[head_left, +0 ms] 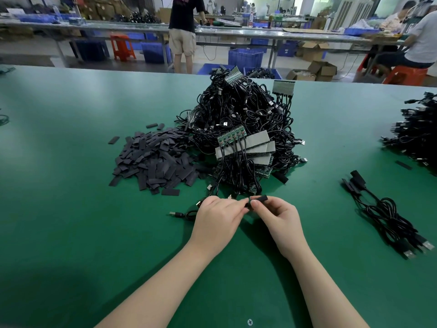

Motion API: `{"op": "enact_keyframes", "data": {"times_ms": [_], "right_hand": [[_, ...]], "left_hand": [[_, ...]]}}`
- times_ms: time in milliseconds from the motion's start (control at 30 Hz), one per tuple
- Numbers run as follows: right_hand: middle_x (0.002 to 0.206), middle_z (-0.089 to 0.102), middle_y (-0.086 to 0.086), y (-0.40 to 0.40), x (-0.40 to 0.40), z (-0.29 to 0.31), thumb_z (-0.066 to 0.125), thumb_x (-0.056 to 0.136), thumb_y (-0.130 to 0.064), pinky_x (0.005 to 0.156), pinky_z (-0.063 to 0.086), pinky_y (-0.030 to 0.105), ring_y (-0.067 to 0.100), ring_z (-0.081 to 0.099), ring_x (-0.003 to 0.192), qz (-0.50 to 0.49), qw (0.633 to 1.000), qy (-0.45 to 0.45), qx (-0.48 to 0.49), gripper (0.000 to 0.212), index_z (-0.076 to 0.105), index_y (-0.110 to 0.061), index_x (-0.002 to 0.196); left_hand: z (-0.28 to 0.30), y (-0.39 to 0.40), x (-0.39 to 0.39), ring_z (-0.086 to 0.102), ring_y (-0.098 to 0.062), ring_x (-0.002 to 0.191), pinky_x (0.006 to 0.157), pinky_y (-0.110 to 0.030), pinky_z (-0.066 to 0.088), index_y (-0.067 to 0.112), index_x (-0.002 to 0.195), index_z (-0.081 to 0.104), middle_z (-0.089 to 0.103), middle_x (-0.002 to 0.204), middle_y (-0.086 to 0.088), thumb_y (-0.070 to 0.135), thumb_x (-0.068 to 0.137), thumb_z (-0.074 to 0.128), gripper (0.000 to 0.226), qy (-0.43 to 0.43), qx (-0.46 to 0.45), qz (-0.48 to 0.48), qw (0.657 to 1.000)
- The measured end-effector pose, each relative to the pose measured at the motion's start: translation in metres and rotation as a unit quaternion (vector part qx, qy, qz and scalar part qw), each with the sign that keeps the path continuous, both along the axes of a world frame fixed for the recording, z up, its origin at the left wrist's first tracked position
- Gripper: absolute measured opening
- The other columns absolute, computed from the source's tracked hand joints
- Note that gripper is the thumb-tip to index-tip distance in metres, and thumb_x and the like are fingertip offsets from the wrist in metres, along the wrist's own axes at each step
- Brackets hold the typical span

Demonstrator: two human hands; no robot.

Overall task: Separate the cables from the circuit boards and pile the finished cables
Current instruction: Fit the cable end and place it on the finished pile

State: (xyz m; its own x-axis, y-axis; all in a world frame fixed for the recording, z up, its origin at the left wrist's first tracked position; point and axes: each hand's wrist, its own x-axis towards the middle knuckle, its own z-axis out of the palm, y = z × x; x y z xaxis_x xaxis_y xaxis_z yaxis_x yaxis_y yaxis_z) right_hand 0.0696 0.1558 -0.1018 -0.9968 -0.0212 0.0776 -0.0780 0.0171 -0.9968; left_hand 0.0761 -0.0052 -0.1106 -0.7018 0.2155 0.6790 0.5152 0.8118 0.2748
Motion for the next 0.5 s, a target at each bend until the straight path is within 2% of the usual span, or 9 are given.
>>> {"op": "enact_keyframes", "data": {"times_ms": [167,300,500], "right_hand": [[0.08,0.077,-0.001,-0.0008,0.0002,0.001,0.072,0.09,-0.015,0.068,0.051,0.014,0.004,0.067,0.072,0.007,1.0,0.004,0.014,0.022,0.08,-0.034,0.081],[0.08,0.077,-0.003,-0.0033,0.0,0.0018,0.071,0.091,-0.016,0.069,0.051,0.013,0.004,0.067,0.072,0.011,0.999,0.01,0.031,0.029,0.079,-0.041,0.079],[0.08,0.076,0.007,-0.0023,0.0001,0.0012,0.072,0.09,-0.02,0.066,0.049,0.017,0.007,0.063,0.069,0.005,1.0,-0.004,0.019,0.019,0.08,-0.034,0.081]], "left_hand": [[-0.0007,-0.0014,-0.0006,0.067,-0.015,0.081,0.074,-0.03,0.044,0.015,0.104,0.075,0.073,0.086,0.005,0.027,0.094,0.052,0.029,-0.009,0.011,0.006,1.0],[0.0013,-0.0013,-0.0001,0.067,-0.016,0.08,0.073,-0.032,0.047,0.013,0.105,0.075,0.073,0.086,0.004,0.022,0.091,0.061,0.022,-0.007,0.016,0.007,1.0],[0.0039,0.0001,0.0012,0.069,-0.017,0.077,0.07,-0.032,0.051,0.011,0.103,0.076,0.073,0.083,0.003,0.022,0.09,0.061,0.022,0.004,0.017,0.004,1.0]]}}
